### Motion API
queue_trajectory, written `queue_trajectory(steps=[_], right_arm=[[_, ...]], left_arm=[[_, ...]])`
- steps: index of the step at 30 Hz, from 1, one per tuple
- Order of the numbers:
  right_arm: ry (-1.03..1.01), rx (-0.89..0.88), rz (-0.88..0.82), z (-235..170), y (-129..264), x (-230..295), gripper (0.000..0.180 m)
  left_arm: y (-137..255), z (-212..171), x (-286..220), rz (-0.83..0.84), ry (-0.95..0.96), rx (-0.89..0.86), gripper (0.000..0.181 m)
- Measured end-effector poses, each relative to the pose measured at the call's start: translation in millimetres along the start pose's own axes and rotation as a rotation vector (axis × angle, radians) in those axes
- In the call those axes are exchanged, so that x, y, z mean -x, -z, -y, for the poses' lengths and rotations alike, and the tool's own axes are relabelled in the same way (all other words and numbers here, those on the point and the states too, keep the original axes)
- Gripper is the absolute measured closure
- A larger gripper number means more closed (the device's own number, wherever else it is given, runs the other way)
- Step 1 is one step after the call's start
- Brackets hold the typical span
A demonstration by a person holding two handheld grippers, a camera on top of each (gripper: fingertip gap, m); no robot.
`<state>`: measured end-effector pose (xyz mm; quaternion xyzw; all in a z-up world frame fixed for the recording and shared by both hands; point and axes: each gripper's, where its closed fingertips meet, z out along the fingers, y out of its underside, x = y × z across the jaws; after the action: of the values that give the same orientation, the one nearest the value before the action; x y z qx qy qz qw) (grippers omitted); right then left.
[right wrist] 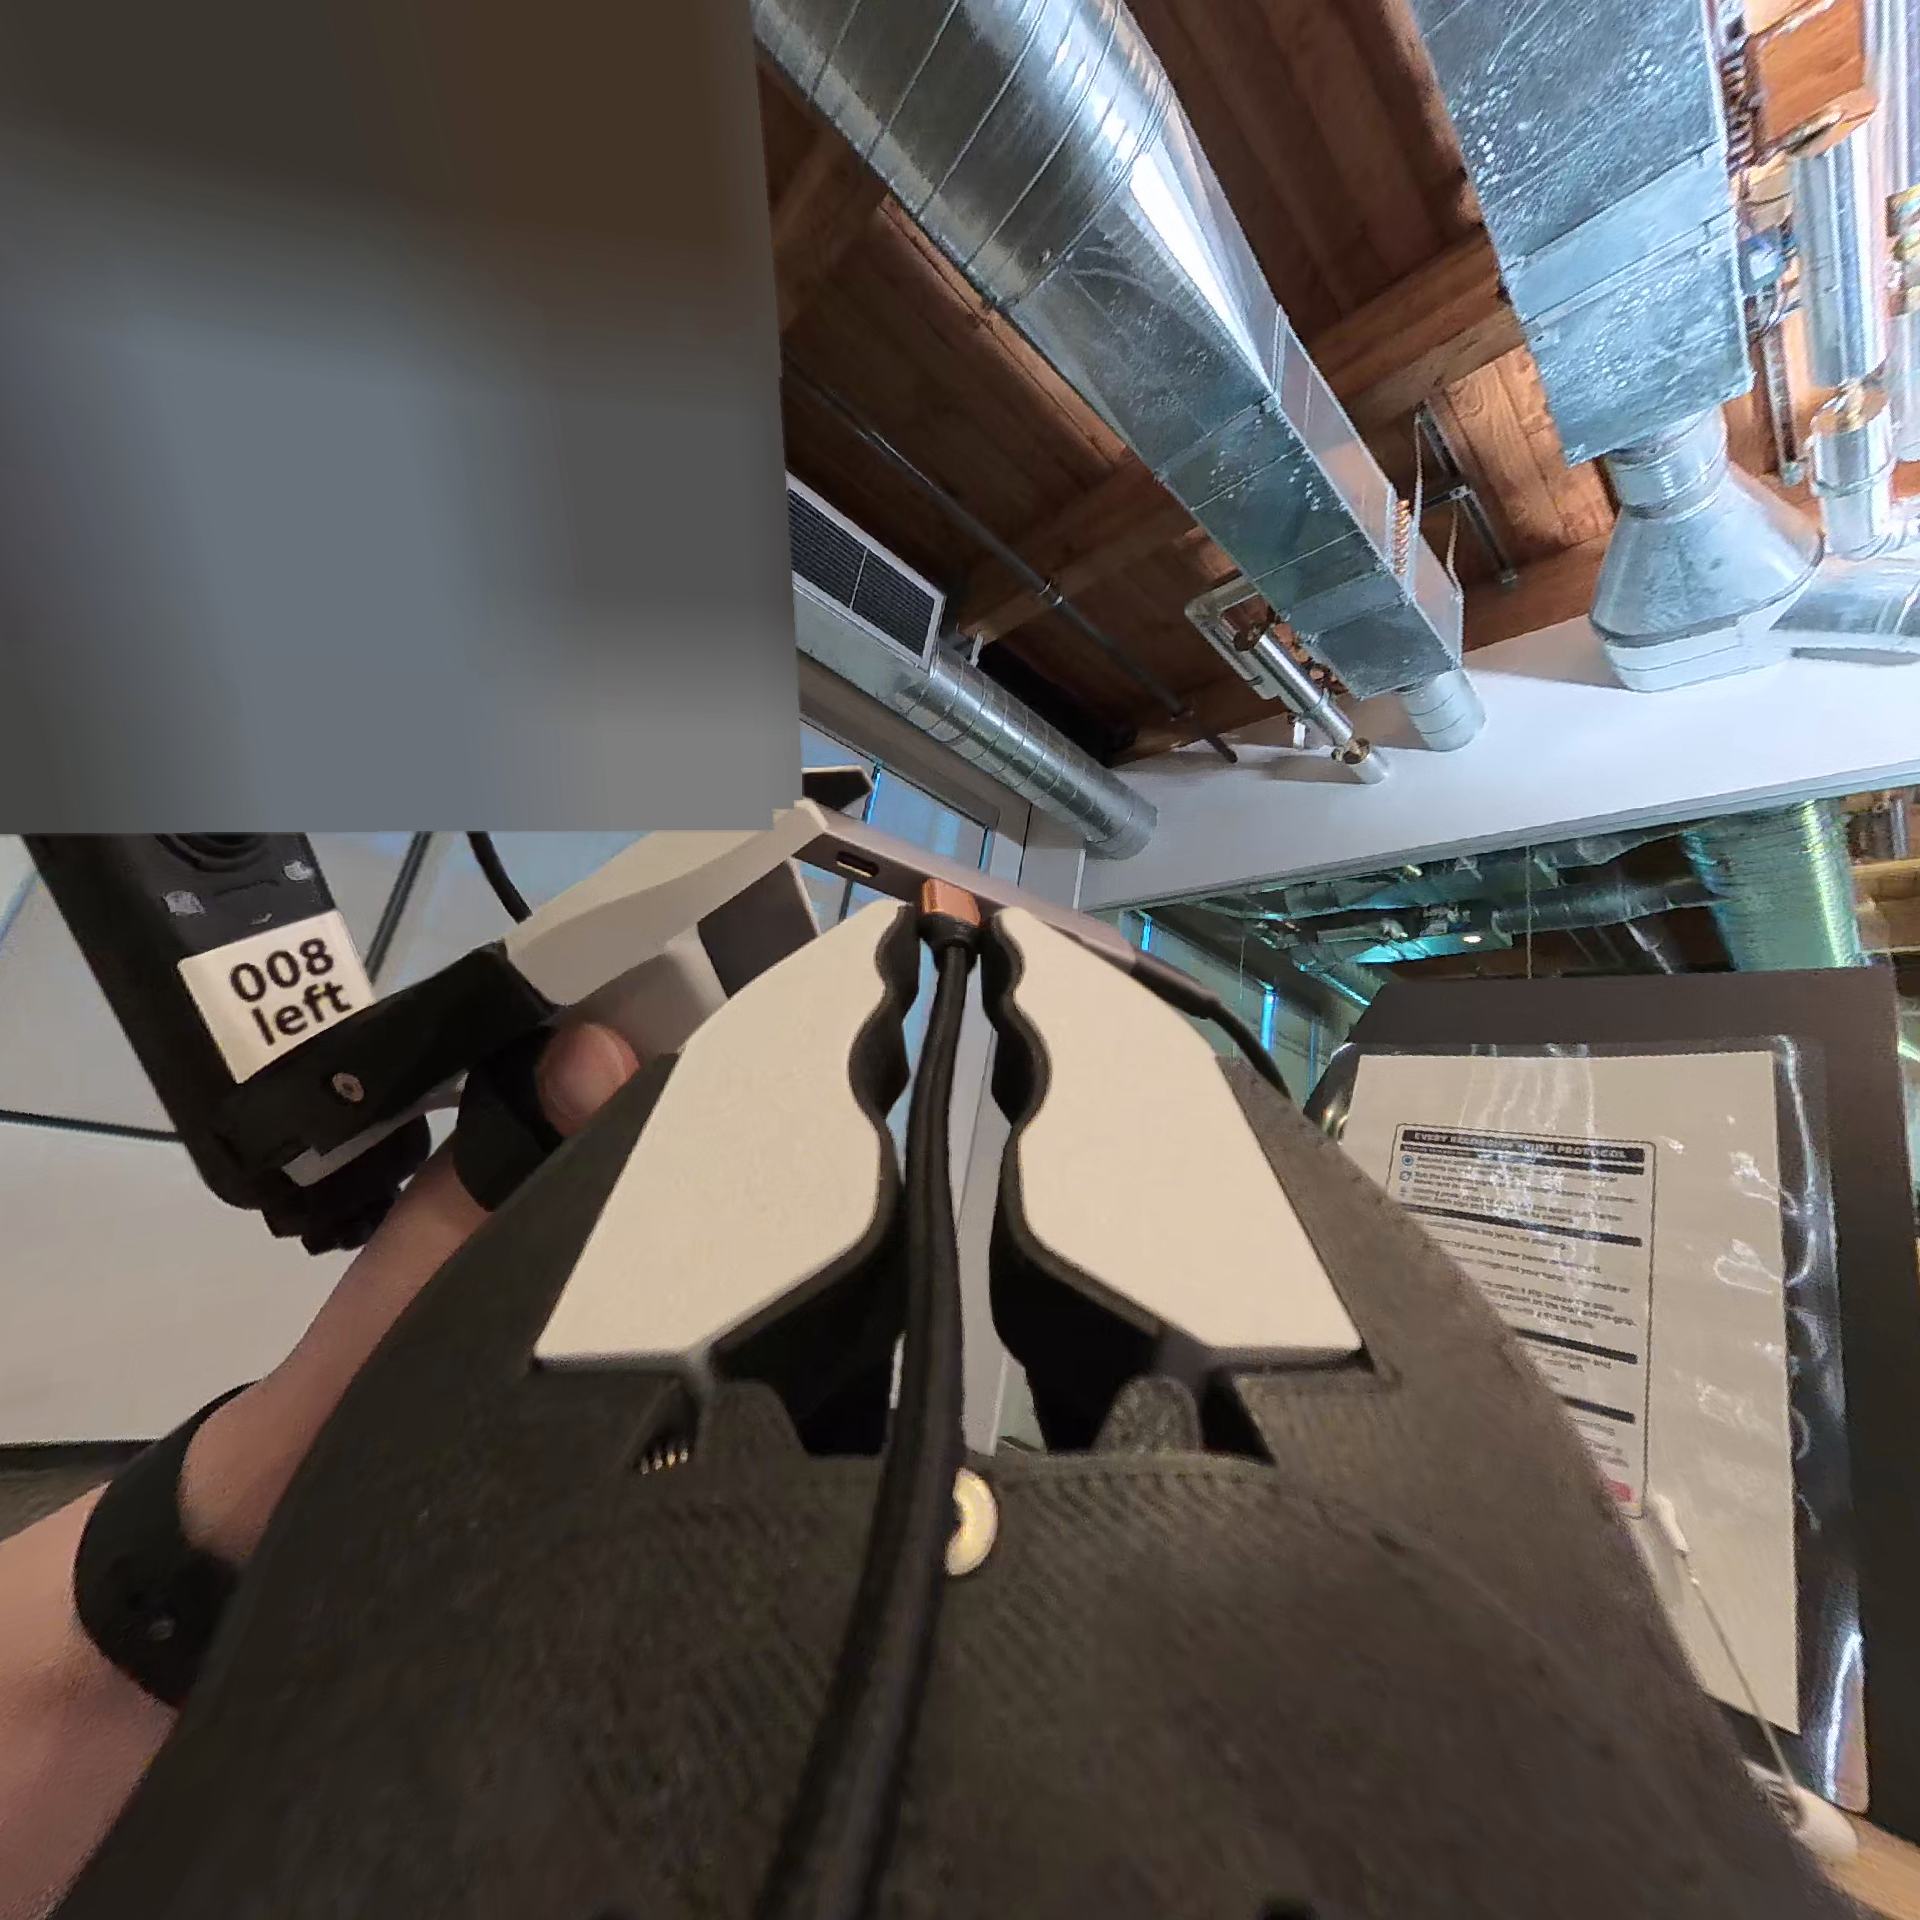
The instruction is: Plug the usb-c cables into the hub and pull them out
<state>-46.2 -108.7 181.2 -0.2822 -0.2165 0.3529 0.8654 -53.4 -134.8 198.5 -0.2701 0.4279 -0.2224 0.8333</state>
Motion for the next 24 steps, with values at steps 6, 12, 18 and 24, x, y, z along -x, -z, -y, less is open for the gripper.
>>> queue_trajectory(steps=[6,12,18,24], right_arm=[[0.086,0.004,0.009,3.8,-2.6,5.8,0.167],[0.293,0.138,0.098,-10.0,-13.7,18.6,0.165],[0.501,0.211,0.271,-40.2,-8.6,24.8,0.153],[0.579,0.225,0.500,-41.7,5.7,41.8,0.155]], left_arm=[[3.0,8.0,2.5,0.008,0.051,-0.066,0.155],[15.9,3.9,27.6,-0.002,0.146,-0.078,0.157],[24.8,-15.0,55.7,-0.017,0.474,-0.106,0.158],[44.5,-5.1,44.5,-0.341,0.648,-0.236,0.158]])
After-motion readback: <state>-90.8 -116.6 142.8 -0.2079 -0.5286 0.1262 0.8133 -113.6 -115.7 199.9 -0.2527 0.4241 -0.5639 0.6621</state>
